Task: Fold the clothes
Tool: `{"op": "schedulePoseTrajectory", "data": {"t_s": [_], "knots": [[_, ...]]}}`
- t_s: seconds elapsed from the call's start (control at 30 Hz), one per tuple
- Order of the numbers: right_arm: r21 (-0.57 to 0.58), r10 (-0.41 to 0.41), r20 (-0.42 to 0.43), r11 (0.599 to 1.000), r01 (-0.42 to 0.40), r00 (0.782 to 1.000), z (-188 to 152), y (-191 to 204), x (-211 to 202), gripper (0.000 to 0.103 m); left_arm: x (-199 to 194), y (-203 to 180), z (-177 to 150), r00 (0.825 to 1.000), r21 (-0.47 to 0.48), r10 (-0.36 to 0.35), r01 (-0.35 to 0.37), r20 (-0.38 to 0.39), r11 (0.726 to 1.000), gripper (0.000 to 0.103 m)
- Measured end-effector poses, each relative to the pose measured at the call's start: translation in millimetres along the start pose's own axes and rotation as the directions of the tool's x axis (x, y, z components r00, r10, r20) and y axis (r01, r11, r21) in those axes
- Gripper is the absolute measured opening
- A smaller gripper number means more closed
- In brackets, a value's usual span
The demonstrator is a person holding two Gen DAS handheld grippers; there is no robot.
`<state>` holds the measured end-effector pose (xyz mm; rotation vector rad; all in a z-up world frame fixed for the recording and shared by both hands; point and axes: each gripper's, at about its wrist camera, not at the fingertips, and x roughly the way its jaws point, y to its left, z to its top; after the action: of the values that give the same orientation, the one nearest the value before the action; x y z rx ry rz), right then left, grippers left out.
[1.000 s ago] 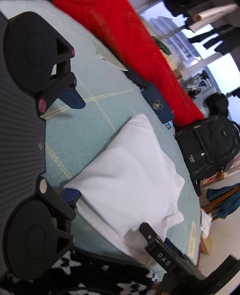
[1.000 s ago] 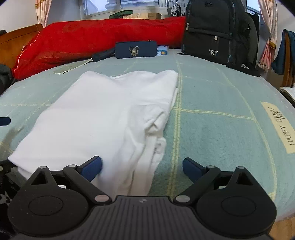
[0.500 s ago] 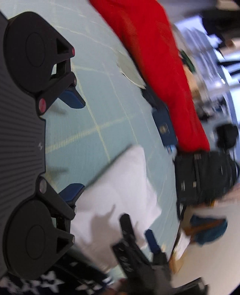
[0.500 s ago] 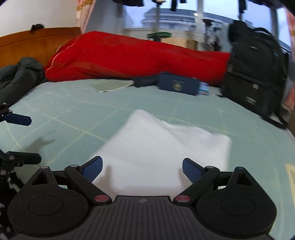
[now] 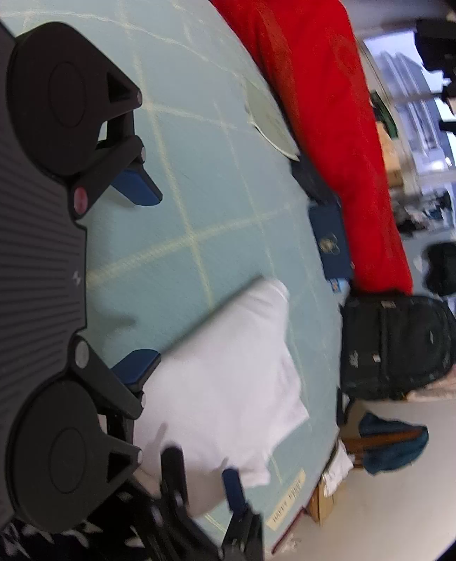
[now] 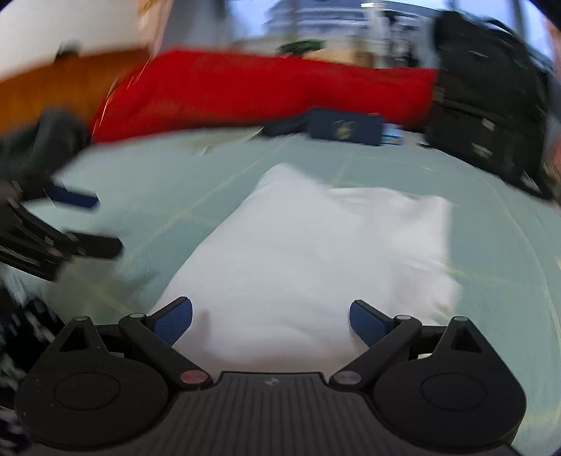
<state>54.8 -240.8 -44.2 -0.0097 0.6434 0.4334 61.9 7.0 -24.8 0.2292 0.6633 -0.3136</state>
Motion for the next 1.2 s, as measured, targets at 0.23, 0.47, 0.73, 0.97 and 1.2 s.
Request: {"op": "schedulePoseTrajectory", "data": {"t_s": [0.23, 0.47, 0.73, 0.97, 1.2], "knots": [[0.415, 0.131, 0.115, 0.894, -0.168, 0.985, -55.8, -72.7, -60.9, 0.066, 11.7, -32.2, 29.3, 0.997, 0.034, -0.044, 0.042, 0.059, 0.999, 0.089], [0.467, 0.166, 0.076, 0.865, -0.182, 0.983, -79.2, -79.2, -50.4, 0.055, 10.4, -59.7, 25.3, 0.991, 0.005, -0.111, 0.111, 0.069, 0.994, 0.089], [0.544, 0.174, 0.07, 0.818, -0.184, 0.982, -82.9, -88.6, -24.1, 0.02, 7.0, -61.7, 22.3, 0.994, -0.011, -0.097, 0.098, 0.054, 0.995, 0.089], [0.551, 0.128, 0.105, 0.818, -0.165, 0.986, -82.6, -93.0, -46.8, 0.009, 3.6, -67.6, 19.3, 0.994, 0.026, -0.1, 0.099, 0.048, 0.995, 0.089], [0.543, 0.097, 0.036, 0.834, -0.101, 0.995, -85.0, -93.8, -46.1, 0.009, 7.8, -64.4, 17.9, 0.994, 0.035, -0.107, 0.106, 0.031, 0.994, 0.089]]}}
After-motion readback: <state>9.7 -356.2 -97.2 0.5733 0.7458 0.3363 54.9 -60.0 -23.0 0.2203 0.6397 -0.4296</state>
